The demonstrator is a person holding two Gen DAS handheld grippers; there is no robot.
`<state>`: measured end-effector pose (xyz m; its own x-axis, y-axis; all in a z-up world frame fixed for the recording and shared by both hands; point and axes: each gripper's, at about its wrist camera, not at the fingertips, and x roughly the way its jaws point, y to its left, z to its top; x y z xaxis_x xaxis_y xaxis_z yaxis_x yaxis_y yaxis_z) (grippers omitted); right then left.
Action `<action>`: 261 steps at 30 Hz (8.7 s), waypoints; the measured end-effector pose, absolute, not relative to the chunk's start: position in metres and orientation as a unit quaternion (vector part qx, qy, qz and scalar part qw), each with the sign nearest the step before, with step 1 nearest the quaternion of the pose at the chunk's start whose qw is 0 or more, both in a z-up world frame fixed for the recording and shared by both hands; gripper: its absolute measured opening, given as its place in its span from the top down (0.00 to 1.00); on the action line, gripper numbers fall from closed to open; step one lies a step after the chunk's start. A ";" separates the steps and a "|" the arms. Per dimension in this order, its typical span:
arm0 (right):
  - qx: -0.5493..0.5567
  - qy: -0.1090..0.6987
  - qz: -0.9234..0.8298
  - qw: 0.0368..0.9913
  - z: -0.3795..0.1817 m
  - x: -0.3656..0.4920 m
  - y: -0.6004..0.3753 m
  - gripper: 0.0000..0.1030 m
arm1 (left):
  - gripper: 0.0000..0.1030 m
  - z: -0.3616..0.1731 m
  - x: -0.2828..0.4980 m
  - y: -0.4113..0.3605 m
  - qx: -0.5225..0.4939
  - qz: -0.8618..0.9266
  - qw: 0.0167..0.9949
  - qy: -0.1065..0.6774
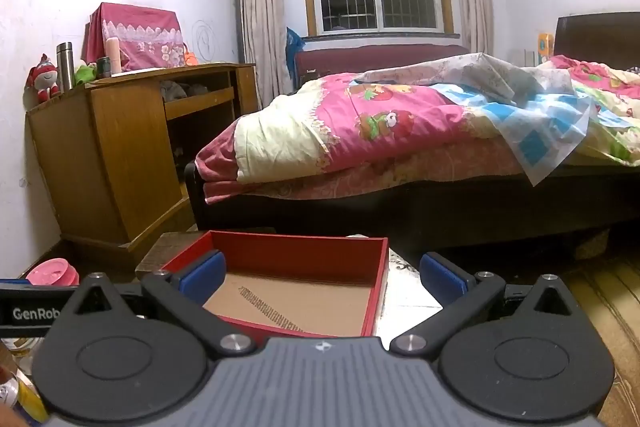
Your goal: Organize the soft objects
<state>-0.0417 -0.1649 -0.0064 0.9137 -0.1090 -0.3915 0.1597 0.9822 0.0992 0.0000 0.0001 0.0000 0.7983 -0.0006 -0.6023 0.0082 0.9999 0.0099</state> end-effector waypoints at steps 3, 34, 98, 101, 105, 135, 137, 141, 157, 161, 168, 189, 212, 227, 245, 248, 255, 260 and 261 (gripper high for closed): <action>0.065 0.195 -0.069 0.976 -0.007 -0.041 -0.165 0.21 | 0.05 0.000 0.000 0.000 0.006 -0.002 0.949 0.317; 0.062 0.200 -0.069 0.975 -0.009 -0.040 -0.166 0.21 | 0.05 -0.002 0.000 0.001 0.027 0.002 0.946 0.324; 0.098 0.464 -0.075 0.877 -0.084 -0.050 -0.258 0.21 | 0.51 -0.085 -0.035 -0.063 0.101 -0.267 0.825 0.488; 0.101 0.469 -0.083 0.874 -0.089 -0.046 -0.260 0.21 | 0.51 -0.076 -0.037 -0.056 0.089 -0.269 0.830 0.481; 0.086 0.473 -0.080 0.873 -0.097 -0.039 -0.251 0.21 | 0.51 -0.070 -0.037 -0.054 0.082 -0.270 0.834 0.473; 0.163 0.502 0.015 0.849 -0.117 -0.026 -0.243 0.99 | 0.46 -0.071 -0.037 -0.050 0.071 -0.264 0.841 0.467; 0.169 0.497 0.024 0.851 -0.109 -0.031 -0.242 0.99 | 0.46 -0.068 -0.038 -0.050 0.070 -0.265 0.843 0.462; 0.175 0.479 0.035 0.860 -0.093 -0.042 -0.238 1.00 | 0.46 -0.064 -0.040 -0.047 0.067 -0.265 0.847 0.456; 0.191 0.399 0.096 0.892 -0.037 -0.054 -0.213 1.00 | 0.47 -0.036 -0.027 -0.037 0.049 -0.240 0.879 0.409; 0.195 0.378 0.106 0.899 -0.025 -0.051 -0.211 1.00 | 0.47 -0.026 -0.019 -0.041 0.055 -0.233 0.890 0.389; 0.193 0.338 0.107 0.915 -0.005 -0.045 -0.209 1.00 | 0.47 -0.016 -0.008 -0.041 0.052 -0.220 0.902 0.368; 0.146 0.310 0.073 0.937 0.006 0.033 -0.211 1.00 | 0.47 -0.020 0.087 -0.039 0.070 -0.153 0.919 0.356; 0.123 0.396 0.045 0.909 -0.058 0.124 -0.220 0.73 | 0.22 -0.055 0.149 -0.031 0.066 -0.113 0.907 0.400; 0.124 0.386 0.058 0.912 -0.040 0.082 -0.214 0.71 | 0.21 -0.044 0.107 -0.019 0.057 -0.118 0.906 0.402; 0.110 0.414 0.090 0.899 -0.052 0.040 -0.191 0.69 | 0.21 -0.047 0.063 0.001 0.034 -0.133 0.893 0.428; 0.092 0.418 0.108 0.897 -0.053 0.032 -0.179 0.69 | 0.21 -0.044 0.053 0.008 0.022 -0.135 0.892 0.432; 0.069 0.425 0.135 0.892 -0.055 0.009 -0.166 0.69 | 0.21 -0.037 0.011 0.027 -0.001 -0.155 0.885 0.438; 0.065 0.429 0.133 0.891 -0.055 0.004 -0.166 0.69 | 0.19 -0.034 -0.037 0.035 0.026 -0.175 0.885 0.431; 0.065 0.429 0.133 0.891 -0.055 0.004 -0.166 0.69 | 0.18 -0.036 -0.044 0.036 0.034 -0.175 0.884 0.432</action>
<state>0.0042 -0.1656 -0.0546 0.5968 0.2924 -0.7472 -0.1815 0.9563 0.2293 -0.0444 0.0362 -0.0362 0.5649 -0.2807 -0.7759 0.3388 0.9363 -0.0921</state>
